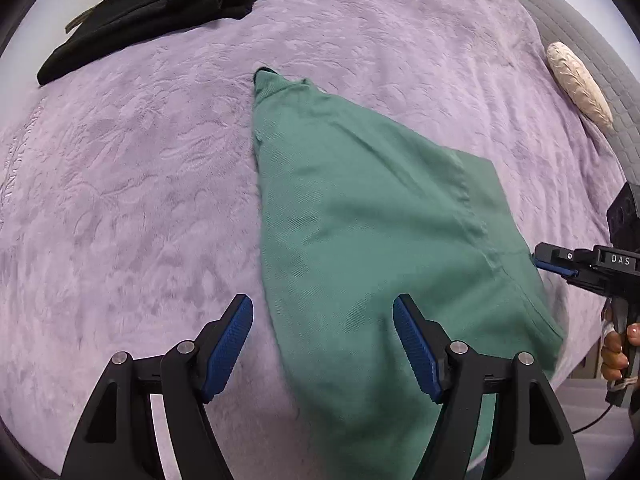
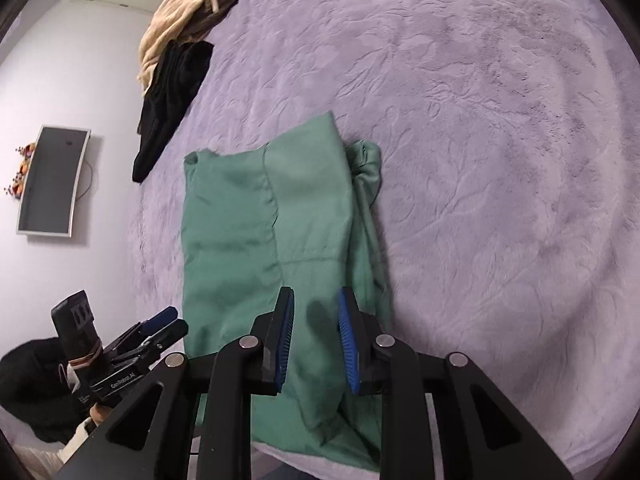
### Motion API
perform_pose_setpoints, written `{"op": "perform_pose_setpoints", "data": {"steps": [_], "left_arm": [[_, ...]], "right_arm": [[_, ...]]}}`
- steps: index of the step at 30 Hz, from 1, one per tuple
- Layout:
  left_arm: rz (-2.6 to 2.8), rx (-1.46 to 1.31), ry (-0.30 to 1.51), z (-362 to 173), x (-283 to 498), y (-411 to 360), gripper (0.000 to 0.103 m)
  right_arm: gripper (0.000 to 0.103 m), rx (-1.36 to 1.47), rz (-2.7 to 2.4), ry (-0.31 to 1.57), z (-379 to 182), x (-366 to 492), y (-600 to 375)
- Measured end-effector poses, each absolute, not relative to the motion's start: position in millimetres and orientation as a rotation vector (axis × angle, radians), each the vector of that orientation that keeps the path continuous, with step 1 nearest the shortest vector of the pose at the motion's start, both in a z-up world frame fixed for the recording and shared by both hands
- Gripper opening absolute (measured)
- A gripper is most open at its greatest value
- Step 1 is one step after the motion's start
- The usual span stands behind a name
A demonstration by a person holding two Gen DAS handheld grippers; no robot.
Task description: Fold large clothes
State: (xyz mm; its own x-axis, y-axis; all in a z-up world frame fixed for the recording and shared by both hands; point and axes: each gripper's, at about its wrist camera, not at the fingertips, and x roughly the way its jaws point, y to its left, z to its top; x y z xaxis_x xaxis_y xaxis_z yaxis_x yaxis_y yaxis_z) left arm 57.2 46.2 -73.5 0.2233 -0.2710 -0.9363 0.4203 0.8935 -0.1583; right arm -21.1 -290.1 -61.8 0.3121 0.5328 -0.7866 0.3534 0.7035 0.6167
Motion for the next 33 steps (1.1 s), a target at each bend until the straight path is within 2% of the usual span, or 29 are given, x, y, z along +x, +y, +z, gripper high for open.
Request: {"op": "perform_pose_setpoints", "data": {"steps": [6, 10, 12, 16, 17, 21, 24, 33], "left_arm": [[-0.527, 0.228, 1.385, -99, 1, 36, 0.074], [-0.551, 0.248, 1.381, -114, -28, 50, 0.076], [-0.536, 0.215, 1.385, -115, -29, 57, 0.08], [-0.519, 0.161, 1.415, -115, -28, 64, 0.08], [-0.518, 0.166, 1.412, -114, -29, 65, 0.08], [-0.499, 0.151, 1.42, -109, -31, 69, 0.08], [-0.481, 0.124, 1.433, -109, -32, 75, 0.08], [-0.38, 0.106, 1.458, -92, -31, 85, 0.08]], "right_arm": [[0.026, 0.858, 0.196, 1.298, -40, -44, -267], [0.026, 0.841, 0.218, 1.354, -42, -56, -251], [0.026, 0.824, 0.196, 1.393, -51, -61, -245], [0.026, 0.789, 0.084, 1.478, -78, -73, -250], [0.02, 0.805, 0.058, 1.497, -87, -77, -254], [0.017, 0.878, 0.019, 1.529, -108, -90, -263], [0.017, 0.9, 0.008, 1.537, -109, -92, -266], [0.021, 0.728, -0.002, 1.607, -95, -81, -244]]}}
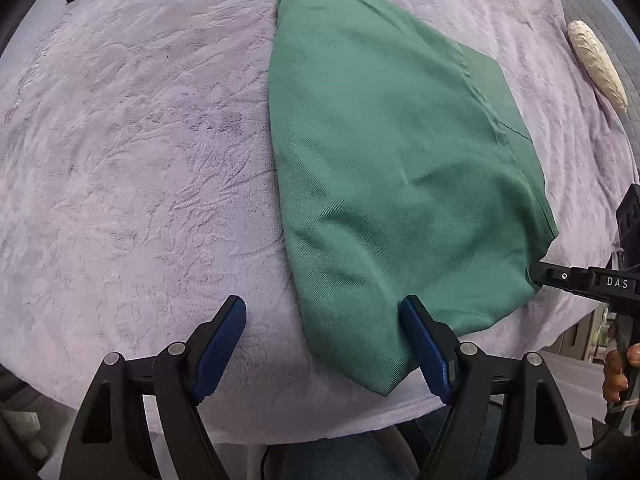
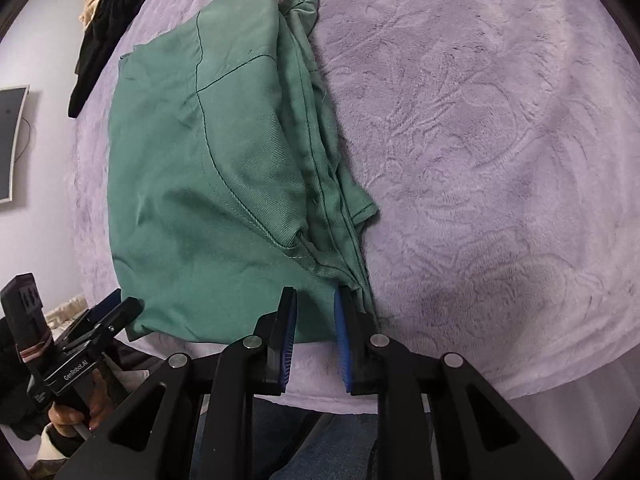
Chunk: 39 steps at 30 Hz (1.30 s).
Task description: Fold large clothes
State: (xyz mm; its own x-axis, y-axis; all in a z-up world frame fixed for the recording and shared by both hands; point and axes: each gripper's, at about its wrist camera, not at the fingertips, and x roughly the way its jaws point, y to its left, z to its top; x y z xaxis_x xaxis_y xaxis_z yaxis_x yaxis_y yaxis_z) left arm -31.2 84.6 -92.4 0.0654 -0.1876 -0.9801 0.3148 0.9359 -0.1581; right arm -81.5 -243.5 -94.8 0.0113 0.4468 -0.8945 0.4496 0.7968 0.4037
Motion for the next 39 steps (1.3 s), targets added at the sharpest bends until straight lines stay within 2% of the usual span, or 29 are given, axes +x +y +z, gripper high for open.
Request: {"op": "perform_pose_setpoints", "data": {"steps": [22, 24, 25, 26, 27, 29, 34, 36, 37, 39], "left_arm": [[-0.305, 0.196, 1.402, -52, -21, 95, 0.08], [-0.294, 0.204, 1.394, -50, -21, 91, 0.08], [-0.293, 0.201, 1.391, -48, -21, 91, 0.08], [-0.291, 0.195, 1.388, -46, -20, 90, 0.08], [-0.288, 0.19, 1.385, -44, -18, 89, 0.081], [-0.276, 0.194, 1.376, -40, -16, 87, 0.103], [-0.273, 0.2, 1.353, -33, -13, 77, 0.103], [-0.261, 0.202, 1.348, -28, -11, 74, 0.103], [-0.258, 0.2, 1.345, -25, -9, 75, 0.103], [-0.251, 0.187, 1.325, -17, -6, 74, 0.103]], "right_arm": [[0.022, 0.598, -0.016, 1.493, -24, -69, -237], [0.031, 0.58, -0.02, 1.474, -17, -62, -237], [0.047, 0.57, -0.025, 1.465, -13, -59, -236], [0.06, 0.56, -0.028, 1.453, -9, -57, -236], [0.06, 0.549, -0.027, 1.44, -4, -54, -236], [0.06, 0.532, -0.025, 1.426, 3, -49, -235], [0.061, 0.494, -0.049, 1.413, 15, -41, -233], [0.07, 0.463, -0.068, 1.409, 21, -39, -231], [0.078, 0.446, -0.077, 1.403, 24, -37, -229], [0.081, 0.409, -0.095, 1.389, 30, -35, -224]]}}
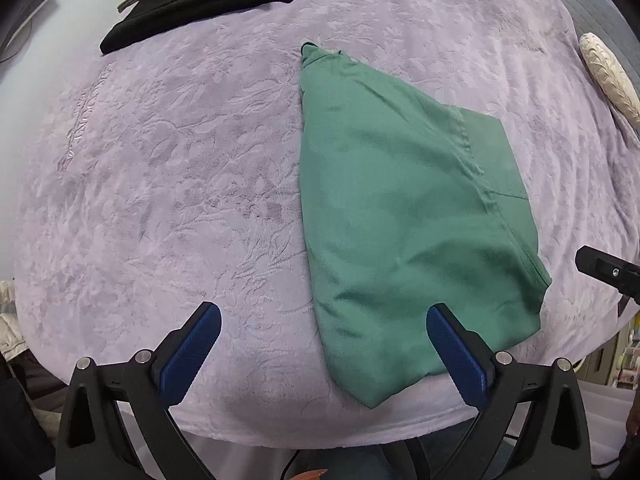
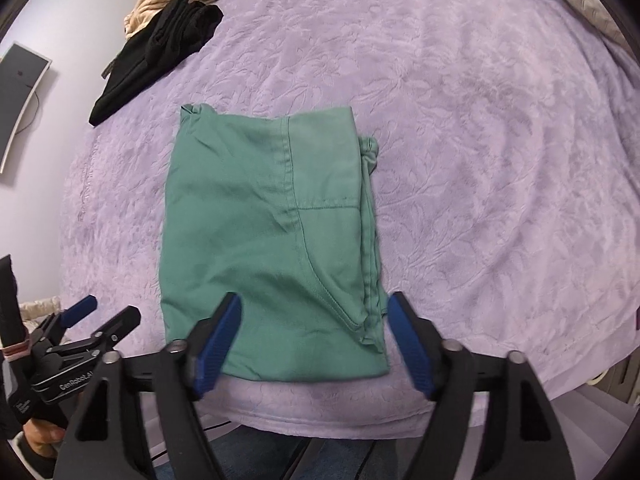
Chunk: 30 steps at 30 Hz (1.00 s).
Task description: Fold large clothes
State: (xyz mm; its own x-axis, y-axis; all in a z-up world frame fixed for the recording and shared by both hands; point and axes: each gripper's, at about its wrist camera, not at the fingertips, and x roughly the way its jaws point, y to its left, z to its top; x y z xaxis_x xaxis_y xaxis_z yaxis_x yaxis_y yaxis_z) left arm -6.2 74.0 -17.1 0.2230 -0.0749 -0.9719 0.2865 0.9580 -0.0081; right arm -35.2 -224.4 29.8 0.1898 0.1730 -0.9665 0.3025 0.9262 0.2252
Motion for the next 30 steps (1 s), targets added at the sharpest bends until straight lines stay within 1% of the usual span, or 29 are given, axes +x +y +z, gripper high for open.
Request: {"op": "perform_pose_setpoints", "data": {"steps": [3, 4, 5, 6, 7, 30], "left_arm": [[-0.238, 0.177, 1.302, -7, -3, 74, 0.103], [-0.238, 0.17, 1.299, -5, -2, 74, 0.103], [-0.233, 0.165, 1.295, -2, -1, 74, 0.103], [-0.229, 0.165, 1.291, -1, 0, 73, 0.103], [-0.224, 0.168, 1.284, 1, 0, 72, 0.103], [-0.214, 0.196, 1.257, 11, 1, 64, 0.103]], "right_arm": [[0.084, 0.353, -0.13, 1.378, 36, -33, -220], [0.087, 0.341, -0.14, 1.376, 38, -32, -219], [0.096, 0.329, -0.148, 1.376, 38, -31, -218], [0.102, 0.319, -0.157, 1.375, 39, -31, -218], [0.103, 0.315, -0.163, 1.367, 40, -31, -217], [0.103, 0.296, -0.18, 1.373, 41, -28, -208]]}}
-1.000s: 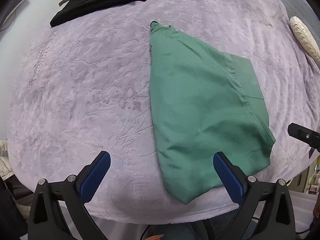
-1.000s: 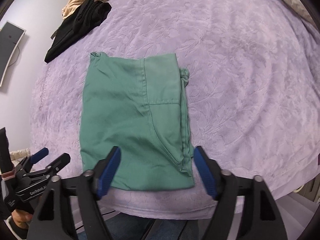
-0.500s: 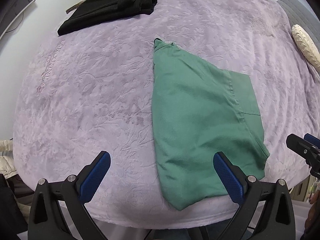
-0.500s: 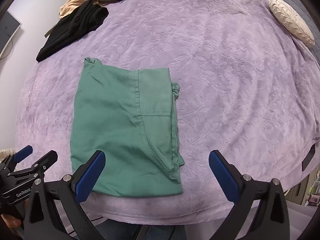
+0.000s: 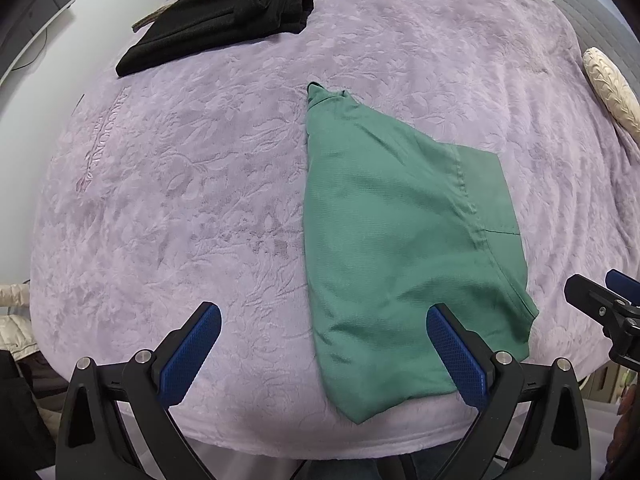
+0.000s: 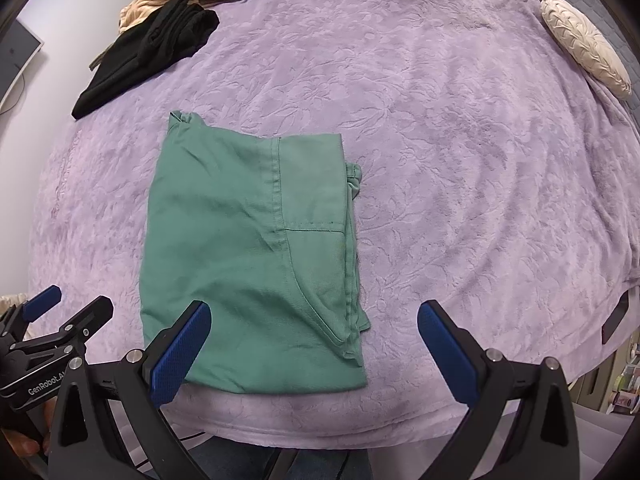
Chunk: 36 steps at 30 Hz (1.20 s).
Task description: Fold large clothes
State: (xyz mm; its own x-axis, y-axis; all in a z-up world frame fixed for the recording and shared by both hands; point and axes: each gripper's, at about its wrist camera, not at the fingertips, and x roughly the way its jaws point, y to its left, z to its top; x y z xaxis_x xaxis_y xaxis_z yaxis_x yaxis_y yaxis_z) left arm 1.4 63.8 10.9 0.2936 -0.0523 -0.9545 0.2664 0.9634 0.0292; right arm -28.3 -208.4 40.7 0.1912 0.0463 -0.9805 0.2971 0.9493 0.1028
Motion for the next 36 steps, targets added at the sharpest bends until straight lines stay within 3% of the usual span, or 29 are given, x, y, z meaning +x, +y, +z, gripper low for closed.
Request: {"op": "perform_pose_setpoints", "data": {"steps": [36], "left_arm": [[-0.219, 0.19, 1.26, 11.3, 3.7, 65.3, 0.103]], "right_arm": [[0.103, 0.291, -0.177, 1.374, 41.3, -25.1, -208.5]]}}
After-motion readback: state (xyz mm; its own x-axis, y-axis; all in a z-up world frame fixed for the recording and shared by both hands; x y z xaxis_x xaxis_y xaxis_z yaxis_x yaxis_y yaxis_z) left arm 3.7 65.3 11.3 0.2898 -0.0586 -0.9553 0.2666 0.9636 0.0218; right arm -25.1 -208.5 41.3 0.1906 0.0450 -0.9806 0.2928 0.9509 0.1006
